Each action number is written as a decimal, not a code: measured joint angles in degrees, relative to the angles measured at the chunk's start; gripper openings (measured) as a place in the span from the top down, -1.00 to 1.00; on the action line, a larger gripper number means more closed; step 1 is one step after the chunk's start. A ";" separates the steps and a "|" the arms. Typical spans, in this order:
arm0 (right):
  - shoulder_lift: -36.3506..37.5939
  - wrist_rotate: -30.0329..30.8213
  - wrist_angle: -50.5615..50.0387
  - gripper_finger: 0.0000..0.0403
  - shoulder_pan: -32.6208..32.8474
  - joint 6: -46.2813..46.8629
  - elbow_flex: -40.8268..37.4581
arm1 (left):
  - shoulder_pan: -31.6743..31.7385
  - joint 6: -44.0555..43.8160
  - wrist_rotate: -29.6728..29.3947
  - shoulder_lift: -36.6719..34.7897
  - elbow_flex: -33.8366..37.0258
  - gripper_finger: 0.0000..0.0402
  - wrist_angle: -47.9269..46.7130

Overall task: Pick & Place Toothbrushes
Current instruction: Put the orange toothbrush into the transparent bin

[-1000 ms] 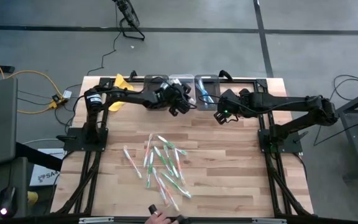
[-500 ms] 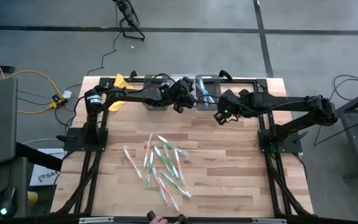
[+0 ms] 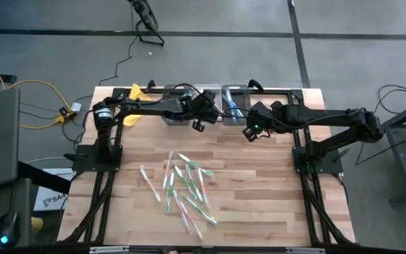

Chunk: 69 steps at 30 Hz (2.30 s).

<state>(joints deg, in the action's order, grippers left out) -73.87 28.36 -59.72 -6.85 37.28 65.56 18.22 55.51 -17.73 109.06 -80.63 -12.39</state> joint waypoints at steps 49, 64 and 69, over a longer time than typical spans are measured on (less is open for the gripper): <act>0.00 0.02 0.37 0.38 3.23 -4.09 0.04 | -36.42 -50.74 23.36 -26.63 31.60 0.44 -43.60; 0.00 0.00 0.86 0.38 3.23 -4.09 0.04 | -41.25 -49.62 20.12 -26.46 34.71 0.25 -34.60; 0.00 0.00 0.85 0.38 3.23 -4.09 0.02 | -41.26 -49.62 22.16 -26.42 37.52 0.25 -31.23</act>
<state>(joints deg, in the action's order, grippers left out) -73.87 28.36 -58.87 -3.62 33.19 65.58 -23.05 5.89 4.43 82.64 -43.11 -43.62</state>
